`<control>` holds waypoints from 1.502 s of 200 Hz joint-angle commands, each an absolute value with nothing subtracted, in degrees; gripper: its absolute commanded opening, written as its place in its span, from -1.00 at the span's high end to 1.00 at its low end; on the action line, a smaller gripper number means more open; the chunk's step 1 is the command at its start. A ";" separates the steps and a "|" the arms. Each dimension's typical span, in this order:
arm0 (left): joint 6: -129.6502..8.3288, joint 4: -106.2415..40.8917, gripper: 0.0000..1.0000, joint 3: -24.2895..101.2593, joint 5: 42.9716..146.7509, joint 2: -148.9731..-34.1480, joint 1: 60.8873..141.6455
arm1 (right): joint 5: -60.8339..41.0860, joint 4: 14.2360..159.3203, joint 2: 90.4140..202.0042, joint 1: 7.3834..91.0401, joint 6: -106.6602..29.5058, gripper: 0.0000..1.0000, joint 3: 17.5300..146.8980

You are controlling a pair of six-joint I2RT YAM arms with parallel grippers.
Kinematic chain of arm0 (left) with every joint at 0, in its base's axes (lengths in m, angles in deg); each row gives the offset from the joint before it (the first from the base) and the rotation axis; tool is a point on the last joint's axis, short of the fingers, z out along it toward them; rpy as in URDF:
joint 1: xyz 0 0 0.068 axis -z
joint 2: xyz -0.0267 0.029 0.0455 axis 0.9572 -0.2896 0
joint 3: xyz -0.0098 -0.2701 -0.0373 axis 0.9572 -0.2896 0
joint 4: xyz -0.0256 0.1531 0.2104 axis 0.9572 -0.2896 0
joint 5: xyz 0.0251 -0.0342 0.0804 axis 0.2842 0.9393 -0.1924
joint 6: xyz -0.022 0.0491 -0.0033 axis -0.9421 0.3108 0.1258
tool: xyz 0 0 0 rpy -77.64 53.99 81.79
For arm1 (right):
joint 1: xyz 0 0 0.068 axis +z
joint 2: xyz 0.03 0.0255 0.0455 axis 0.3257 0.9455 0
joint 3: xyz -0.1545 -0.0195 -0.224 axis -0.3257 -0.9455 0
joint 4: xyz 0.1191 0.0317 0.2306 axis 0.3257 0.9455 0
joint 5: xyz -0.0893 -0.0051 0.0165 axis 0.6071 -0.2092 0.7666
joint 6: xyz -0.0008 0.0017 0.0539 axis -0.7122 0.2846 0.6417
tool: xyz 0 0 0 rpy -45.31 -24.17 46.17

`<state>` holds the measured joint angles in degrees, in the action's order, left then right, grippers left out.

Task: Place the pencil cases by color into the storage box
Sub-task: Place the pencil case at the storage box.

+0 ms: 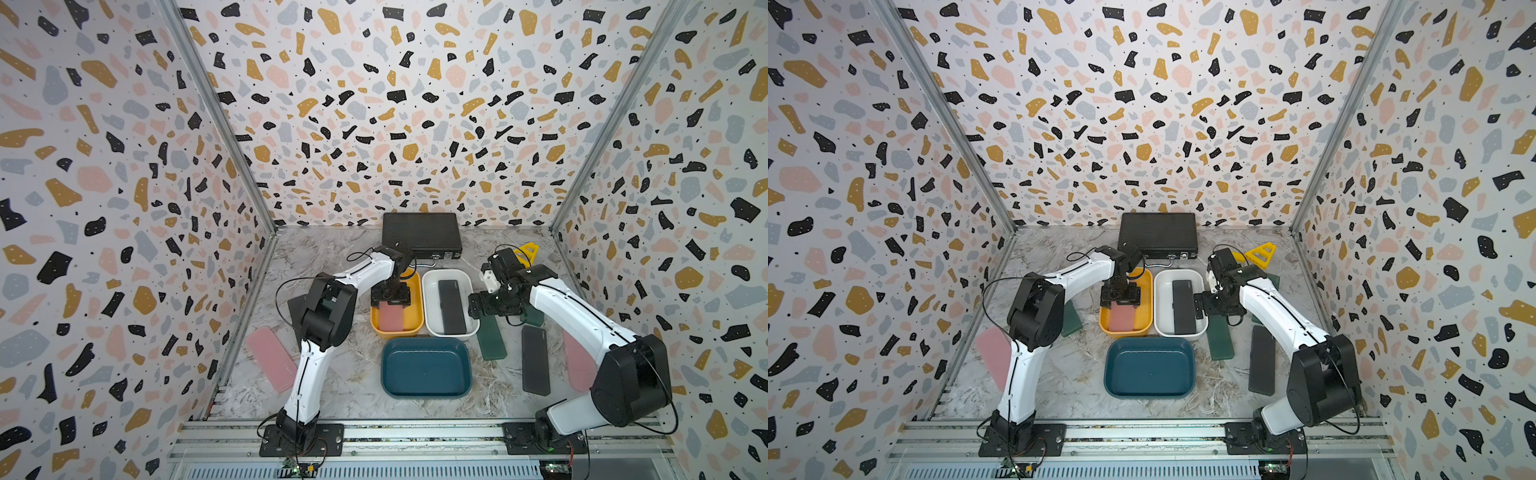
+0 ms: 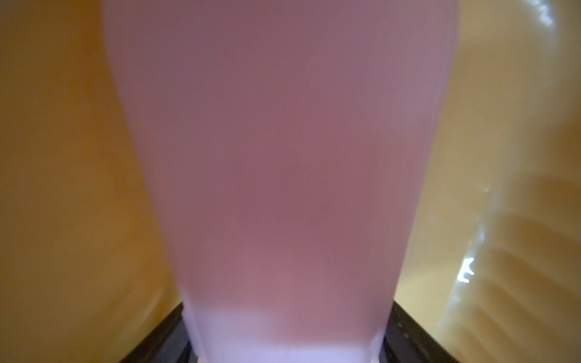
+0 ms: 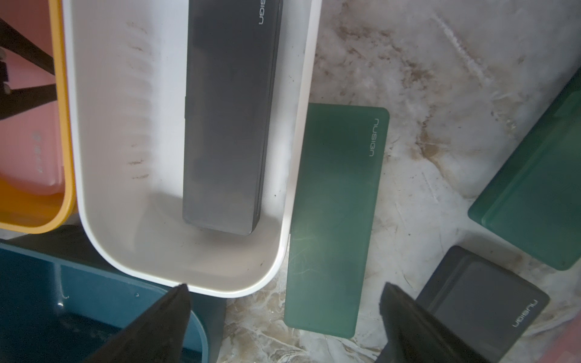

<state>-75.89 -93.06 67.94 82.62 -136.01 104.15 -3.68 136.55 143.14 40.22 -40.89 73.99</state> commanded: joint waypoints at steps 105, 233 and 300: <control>-75.44 -95.03 -0.93 69.48 82.19 -135.70 104.46 | -3.31 137.93 142.51 40.02 -41.56 -0.99 75.06; -74.30 -92.60 -1.00 67.52 80.98 -127.09 104.46 | -1.03 140.20 139.62 37.85 -41.71 -0.99 75.68; -71.82 -87.45 -1.00 63.64 83.78 -118.75 104.46 | 2.12 140.43 143.04 26.79 -46.57 -0.99 76.75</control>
